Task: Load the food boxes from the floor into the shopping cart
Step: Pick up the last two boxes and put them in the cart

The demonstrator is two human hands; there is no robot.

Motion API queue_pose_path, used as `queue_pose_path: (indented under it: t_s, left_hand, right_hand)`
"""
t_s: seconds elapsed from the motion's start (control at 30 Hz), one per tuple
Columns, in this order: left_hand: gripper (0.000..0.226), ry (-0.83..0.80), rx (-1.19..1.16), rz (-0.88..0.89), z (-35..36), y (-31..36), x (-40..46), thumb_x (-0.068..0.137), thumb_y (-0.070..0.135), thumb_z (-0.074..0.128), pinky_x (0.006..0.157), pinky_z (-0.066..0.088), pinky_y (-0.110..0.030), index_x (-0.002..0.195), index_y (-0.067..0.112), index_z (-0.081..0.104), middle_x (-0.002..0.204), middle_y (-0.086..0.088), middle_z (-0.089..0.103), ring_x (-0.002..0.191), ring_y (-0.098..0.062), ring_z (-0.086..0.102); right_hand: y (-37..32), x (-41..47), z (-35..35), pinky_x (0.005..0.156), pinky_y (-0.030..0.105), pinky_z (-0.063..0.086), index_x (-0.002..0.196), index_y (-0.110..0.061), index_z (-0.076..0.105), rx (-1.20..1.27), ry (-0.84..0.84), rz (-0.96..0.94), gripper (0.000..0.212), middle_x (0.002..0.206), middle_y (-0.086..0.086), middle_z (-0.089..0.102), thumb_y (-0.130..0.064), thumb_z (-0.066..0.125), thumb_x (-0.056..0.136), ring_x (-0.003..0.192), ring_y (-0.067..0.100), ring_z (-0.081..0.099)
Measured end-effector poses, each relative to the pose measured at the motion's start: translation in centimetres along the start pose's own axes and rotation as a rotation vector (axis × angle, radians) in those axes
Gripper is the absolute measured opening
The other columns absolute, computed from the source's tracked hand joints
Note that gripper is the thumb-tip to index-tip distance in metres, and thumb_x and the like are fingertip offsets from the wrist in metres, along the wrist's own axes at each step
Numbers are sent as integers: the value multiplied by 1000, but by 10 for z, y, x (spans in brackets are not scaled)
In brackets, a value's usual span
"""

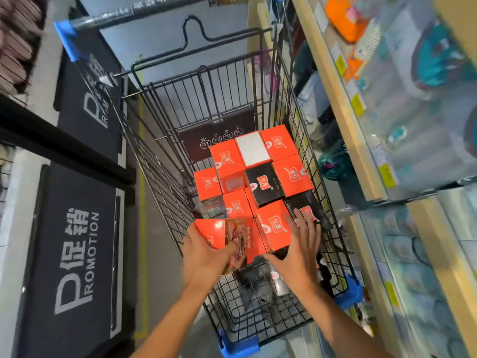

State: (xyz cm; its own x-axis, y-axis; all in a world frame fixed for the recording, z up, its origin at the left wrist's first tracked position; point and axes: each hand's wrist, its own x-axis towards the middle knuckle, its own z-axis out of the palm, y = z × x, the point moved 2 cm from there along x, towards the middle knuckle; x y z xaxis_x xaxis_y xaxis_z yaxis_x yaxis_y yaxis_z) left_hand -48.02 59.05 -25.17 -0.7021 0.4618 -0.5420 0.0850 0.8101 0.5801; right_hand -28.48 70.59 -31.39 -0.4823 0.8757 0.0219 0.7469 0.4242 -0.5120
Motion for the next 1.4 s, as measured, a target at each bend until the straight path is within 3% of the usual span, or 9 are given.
queue_pose_path:
  t_s: [0.13,0.3,0.53,0.73,0.87,1.0,1.1,1.3,1.4]
  left_hand:
    - [95,10,55,-54,29,12,14,65,54,86,88,54,-45,132,21,27,117,-5,45,103,-24,53]
    - [106,-41,93,-162,72,20,24,69,64,78,100,48,-50,142,14,20,131,-14,43,124,-35,47]
    - [87,-165,63,-70,91,23,31,89,51,67,108,41,-48,149,14,17,137,-15,38,130,-35,44]
    - [76,-274,183,51,62,15,32,92,53,62,102,46,-44,150,21,24,135,-6,48,122,-30,56]
    - [69,-212,307,235,16,39,15,92,49,62,111,42,-49,150,25,34,141,-4,45,129,-27,47]
    - [69,-204,406,523,-34,77,-5,94,52,57,115,39,-47,151,18,38,146,-3,47,134,-25,45]
    - [79,-161,487,707,-73,116,-18,87,60,46,117,36,-44,148,9,45,146,-10,51,136,-28,47]
    - [70,-73,540,1029,-140,172,-37,84,54,54,112,37,-40,137,8,59,137,-13,60,128,-32,54]
    - [66,-38,572,1172,-170,191,-46,89,57,53,113,37,-42,137,13,61,139,-9,59,129,-28,53]
  right_hand:
    - [0,-9,-16,123,60,7,151,-11,38,65,44,-32,112,164,1,26,-36,97,59,155,26,12]
    - [12,-12,-24,122,63,11,150,-6,40,74,93,-8,100,161,6,33,-33,92,68,155,29,14]
    - [22,-9,-29,121,62,16,149,-9,41,147,69,22,86,160,3,34,-27,84,77,155,27,13]
    - [13,2,-37,125,33,17,153,-14,39,256,-4,52,75,160,1,35,-40,69,90,152,16,20]
    - [-8,21,-68,116,39,38,149,-14,46,310,-32,-26,63,152,0,46,-50,56,98,143,14,39]
    - [-42,43,-117,114,39,38,150,-28,43,298,-125,9,60,153,-9,42,-55,51,97,141,9,38]
    - [-66,58,-150,110,43,45,144,-18,53,253,-66,-121,59,146,-1,52,-52,54,96,136,14,45]
    - [-112,71,-208,114,29,31,144,-23,53,106,-36,-181,56,147,-6,52,-57,52,98,136,14,45]
    - [-133,68,-234,116,37,32,144,-28,52,11,-33,-194,63,147,-7,51,-68,40,96,137,17,43]
